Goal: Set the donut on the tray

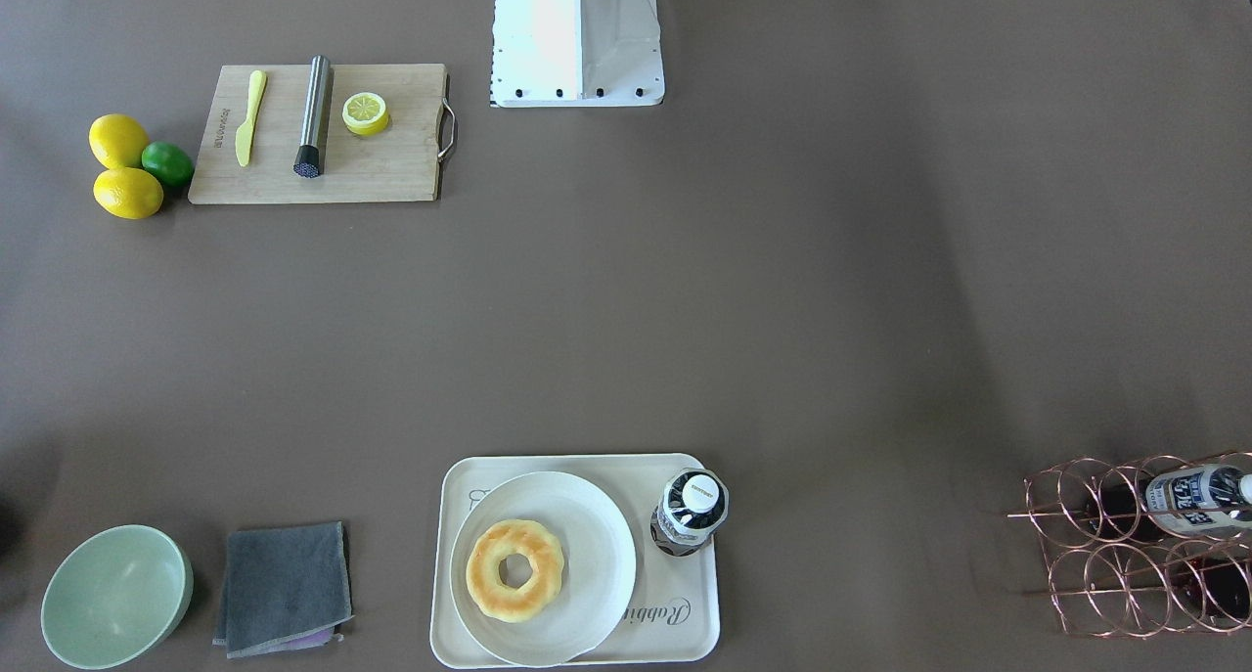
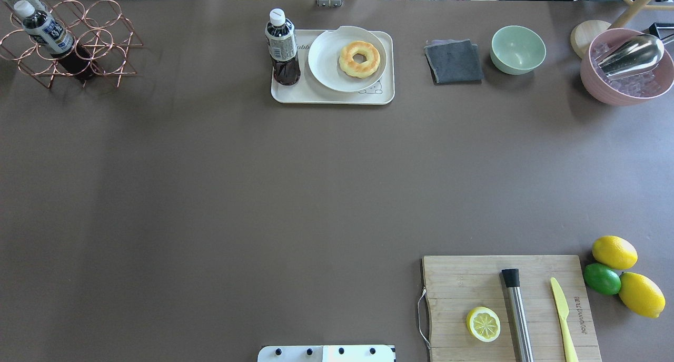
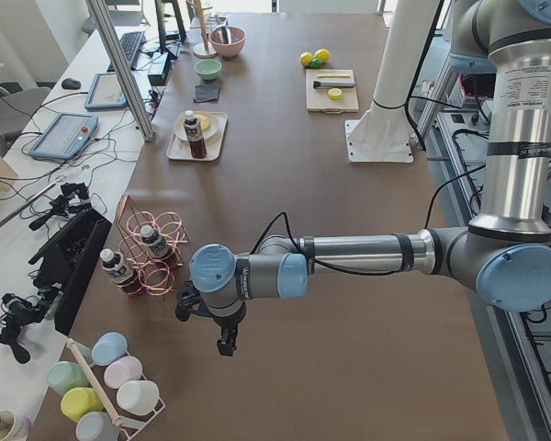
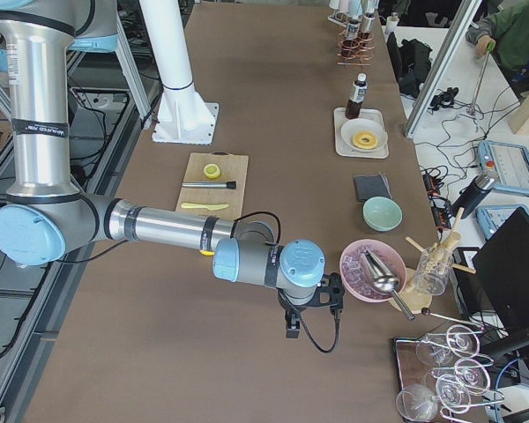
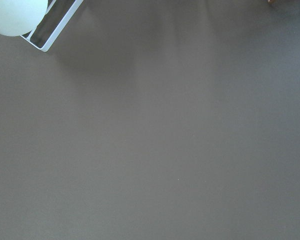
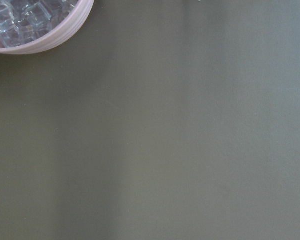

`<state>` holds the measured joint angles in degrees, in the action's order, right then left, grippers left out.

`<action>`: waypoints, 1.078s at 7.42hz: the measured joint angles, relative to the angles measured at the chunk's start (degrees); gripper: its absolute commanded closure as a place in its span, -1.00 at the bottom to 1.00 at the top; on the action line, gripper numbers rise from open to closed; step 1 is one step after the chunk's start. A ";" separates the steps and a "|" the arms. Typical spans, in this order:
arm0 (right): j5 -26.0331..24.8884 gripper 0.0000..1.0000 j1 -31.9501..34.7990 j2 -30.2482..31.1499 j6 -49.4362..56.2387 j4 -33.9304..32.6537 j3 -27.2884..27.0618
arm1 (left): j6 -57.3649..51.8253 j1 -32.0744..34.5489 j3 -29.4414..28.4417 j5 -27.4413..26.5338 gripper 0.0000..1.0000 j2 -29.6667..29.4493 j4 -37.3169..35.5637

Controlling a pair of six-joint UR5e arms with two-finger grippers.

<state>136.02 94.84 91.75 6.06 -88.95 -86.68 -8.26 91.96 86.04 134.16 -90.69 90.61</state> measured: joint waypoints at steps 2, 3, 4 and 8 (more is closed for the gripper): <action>-0.04 -1.00 0.00 0.01 0.00 0.00 0.01 | 0.00 0.05 -0.05 0.04 -0.97 0.29 0.00; -0.05 -1.00 0.00 0.10 0.00 0.00 -0.11 | 0.00 0.06 -0.06 0.05 -0.97 0.31 0.00; -0.05 -1.00 0.00 0.50 0.00 0.00 -0.65 | 0.00 0.06 -0.07 0.09 -0.97 0.34 0.00; -0.16 -1.00 0.00 1.88 0.00 -0.01 -2.76 | 0.04 0.07 0.08 0.22 -0.97 0.64 0.00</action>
<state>135.86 94.83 93.63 6.07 -88.95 -89.44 -8.22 92.02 86.12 134.38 -90.05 90.61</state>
